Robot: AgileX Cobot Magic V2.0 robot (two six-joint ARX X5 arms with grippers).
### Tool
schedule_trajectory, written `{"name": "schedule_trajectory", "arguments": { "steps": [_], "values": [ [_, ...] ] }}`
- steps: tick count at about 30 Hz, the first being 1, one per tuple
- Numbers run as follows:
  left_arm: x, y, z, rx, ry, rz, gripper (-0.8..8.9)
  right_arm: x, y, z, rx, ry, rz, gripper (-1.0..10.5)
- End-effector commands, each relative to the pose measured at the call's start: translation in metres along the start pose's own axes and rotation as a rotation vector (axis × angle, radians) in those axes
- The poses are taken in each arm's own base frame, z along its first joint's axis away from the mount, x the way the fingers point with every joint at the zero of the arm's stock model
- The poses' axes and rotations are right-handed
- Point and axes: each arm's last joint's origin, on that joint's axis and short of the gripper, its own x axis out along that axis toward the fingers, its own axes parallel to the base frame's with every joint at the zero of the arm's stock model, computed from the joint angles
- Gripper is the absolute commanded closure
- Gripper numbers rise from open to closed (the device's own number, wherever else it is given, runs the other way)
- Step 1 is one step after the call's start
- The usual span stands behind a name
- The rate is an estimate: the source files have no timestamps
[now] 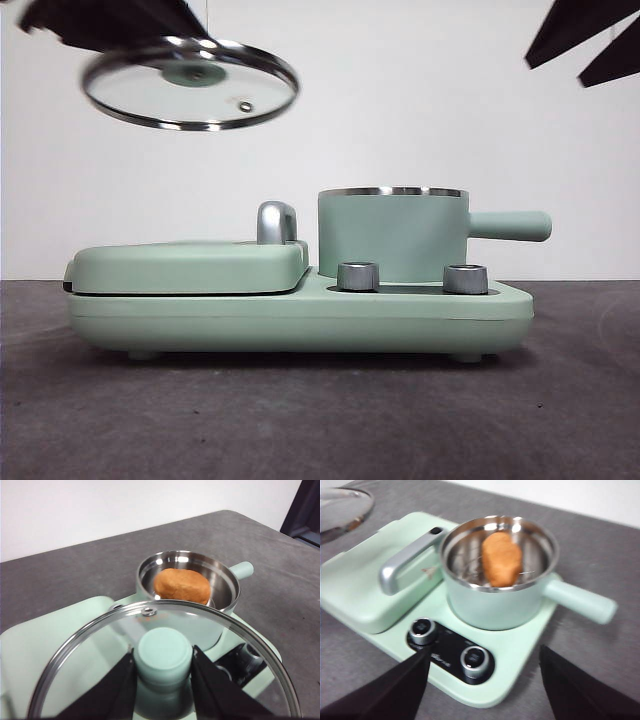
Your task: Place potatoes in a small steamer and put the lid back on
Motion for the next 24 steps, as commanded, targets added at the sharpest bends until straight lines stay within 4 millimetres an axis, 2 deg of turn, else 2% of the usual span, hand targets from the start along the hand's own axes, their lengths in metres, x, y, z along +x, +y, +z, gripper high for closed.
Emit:
{"name": "schedule_trajectory", "arguments": {
  "steps": [1,8,16,24],
  "values": [
    [0.012,-0.004,0.024,0.039,-0.096,-0.024,8.01,-0.007,0.001,-0.003,-0.017,-0.030,-0.028,6.1],
    [0.062,-0.015,0.042,0.120,-0.076,-0.077,8.01,-0.027,0.003,-0.013,-0.054,-0.038,-0.097,6.1],
    [0.123,-0.028,0.062,0.183,-0.071,-0.122,8.01,-0.035,0.005,-0.017,-0.056,-0.025,-0.098,6.1],
    [0.174,-0.032,0.056,0.215,-0.063,-0.142,8.01,-0.035,0.005,-0.018,-0.056,-0.026,-0.098,6.1]
  ]
}}
